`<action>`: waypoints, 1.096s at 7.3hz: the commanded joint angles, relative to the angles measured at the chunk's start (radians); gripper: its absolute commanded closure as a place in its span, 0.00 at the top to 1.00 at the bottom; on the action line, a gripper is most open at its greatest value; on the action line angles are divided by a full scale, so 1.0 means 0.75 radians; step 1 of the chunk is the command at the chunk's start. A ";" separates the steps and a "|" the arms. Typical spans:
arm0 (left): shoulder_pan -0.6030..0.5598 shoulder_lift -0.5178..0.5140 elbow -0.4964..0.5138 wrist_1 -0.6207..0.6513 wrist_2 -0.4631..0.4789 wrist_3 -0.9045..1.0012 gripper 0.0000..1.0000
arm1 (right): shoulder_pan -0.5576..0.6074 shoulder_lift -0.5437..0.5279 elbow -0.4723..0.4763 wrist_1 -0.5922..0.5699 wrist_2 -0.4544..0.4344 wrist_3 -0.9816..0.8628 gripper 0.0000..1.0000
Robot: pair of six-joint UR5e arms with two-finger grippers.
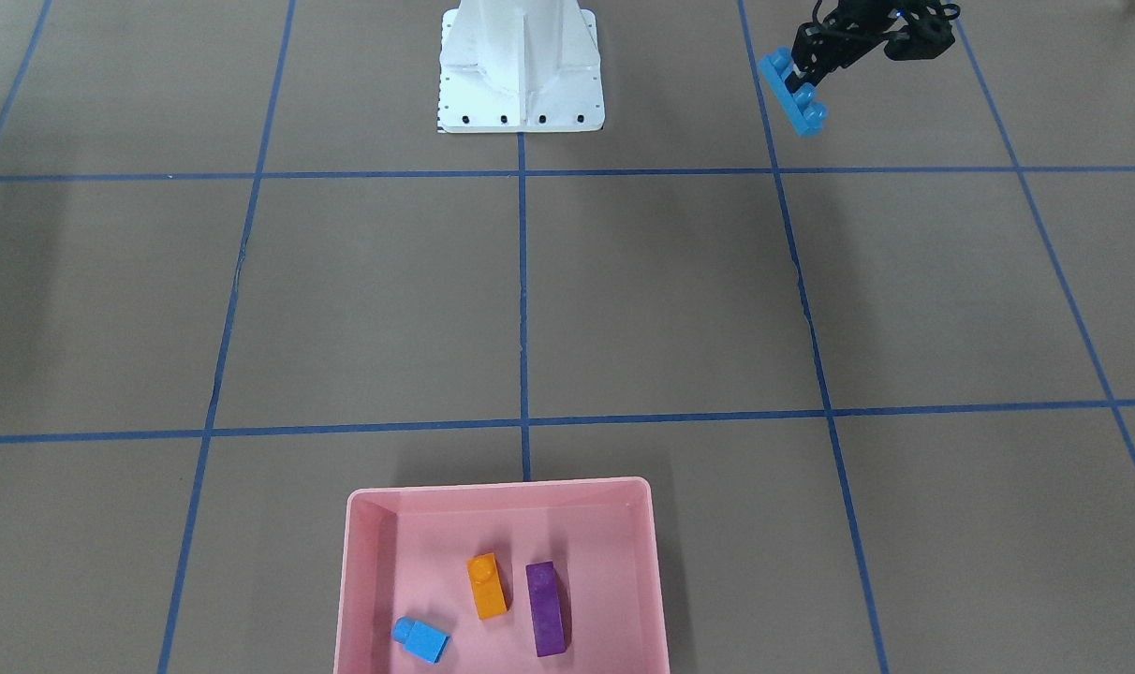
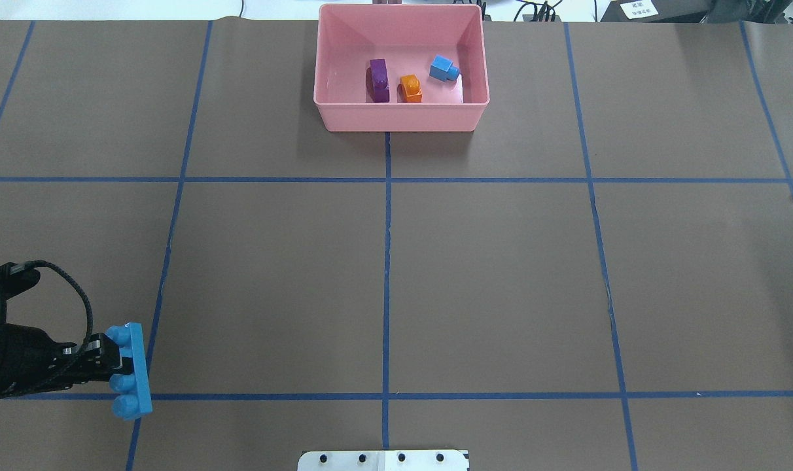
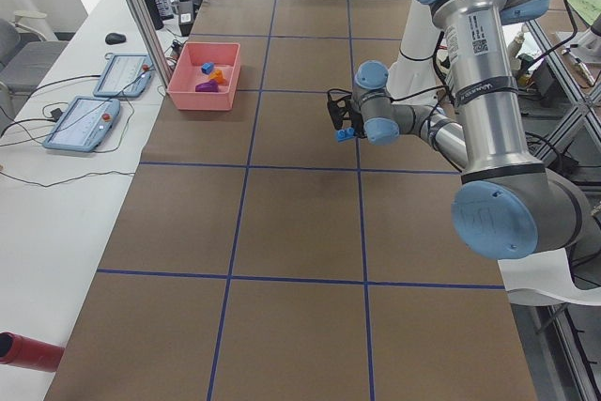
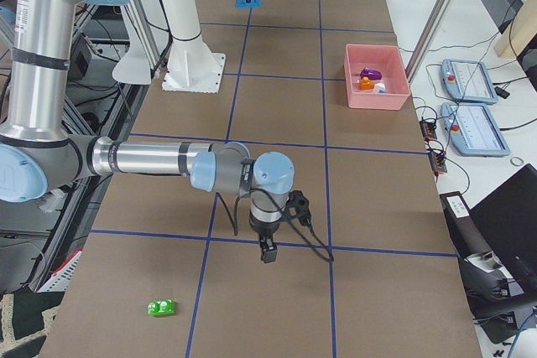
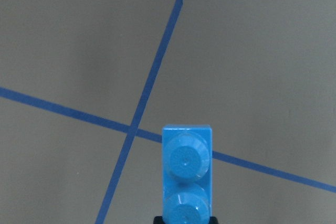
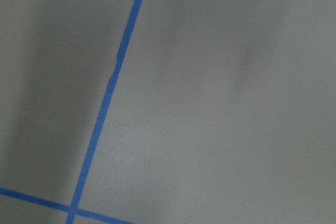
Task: Put all blocks into box
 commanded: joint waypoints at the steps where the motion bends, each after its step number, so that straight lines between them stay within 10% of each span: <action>1: -0.250 -0.351 0.032 0.297 -0.215 0.009 0.00 | 0.026 -0.233 -0.016 0.253 0.006 -0.003 1.00; 5: -0.372 -1.008 0.336 0.655 -0.219 0.097 0.00 | 0.024 -0.283 -0.463 0.822 -0.020 0.016 1.00; 8: -0.393 -1.173 0.441 0.723 -0.219 0.097 0.00 | 0.026 -0.316 -0.531 0.864 0.010 0.028 1.00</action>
